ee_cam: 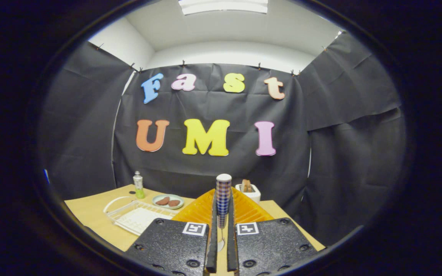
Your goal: Take the plate from the dish rack, then take the spoon from the basket and place it into the plate.
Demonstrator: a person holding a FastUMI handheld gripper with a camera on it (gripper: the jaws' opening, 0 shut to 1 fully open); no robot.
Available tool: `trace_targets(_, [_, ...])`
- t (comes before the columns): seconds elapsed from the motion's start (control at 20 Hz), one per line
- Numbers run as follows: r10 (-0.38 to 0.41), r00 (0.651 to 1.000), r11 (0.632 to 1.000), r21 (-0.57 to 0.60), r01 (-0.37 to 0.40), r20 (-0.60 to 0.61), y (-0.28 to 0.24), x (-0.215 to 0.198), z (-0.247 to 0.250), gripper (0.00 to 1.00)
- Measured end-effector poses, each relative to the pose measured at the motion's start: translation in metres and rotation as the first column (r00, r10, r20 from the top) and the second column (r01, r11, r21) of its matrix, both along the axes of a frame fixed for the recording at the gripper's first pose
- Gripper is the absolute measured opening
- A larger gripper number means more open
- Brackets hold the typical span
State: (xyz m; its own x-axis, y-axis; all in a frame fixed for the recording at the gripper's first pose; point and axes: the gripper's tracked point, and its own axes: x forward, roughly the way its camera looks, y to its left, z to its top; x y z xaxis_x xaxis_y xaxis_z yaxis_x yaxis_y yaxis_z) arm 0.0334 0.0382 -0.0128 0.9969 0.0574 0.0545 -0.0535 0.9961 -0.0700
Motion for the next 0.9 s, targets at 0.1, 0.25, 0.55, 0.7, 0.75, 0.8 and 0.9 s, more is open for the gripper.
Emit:
trace_targets(0.1, [0.037, 0.999, 0.999, -0.004, -0.037, -0.011, 0.029, -0.004, -0.014, 0.15])
trace_targets(0.25, [0.113, 0.992, 0.994, -0.002, -0.113, -0.061, 0.073, -0.008, -0.045, 0.15])
trace_targets(0.55, [0.159, 0.980, 0.982, 0.122, -0.144, -0.120, 0.115, -0.010, -0.110, 0.15])
trace_targets(0.7, [0.133, 0.985, 0.983, 0.138, -0.117, -0.111, 0.120, -0.008, -0.135, 0.15])
trace_targets(0.75, [0.131, 0.985, 0.984, 0.138, -0.115, -0.112, 0.125, -0.006, -0.143, 0.15])
trace_targets(0.8, [0.126, 0.985, 0.985, 0.134, -0.110, -0.120, 0.127, -0.004, -0.151, 0.15])
trace_targets(0.9, [0.117, 0.983, 0.986, 0.134, -0.099, -0.138, 0.131, 0.001, -0.165, 0.16])
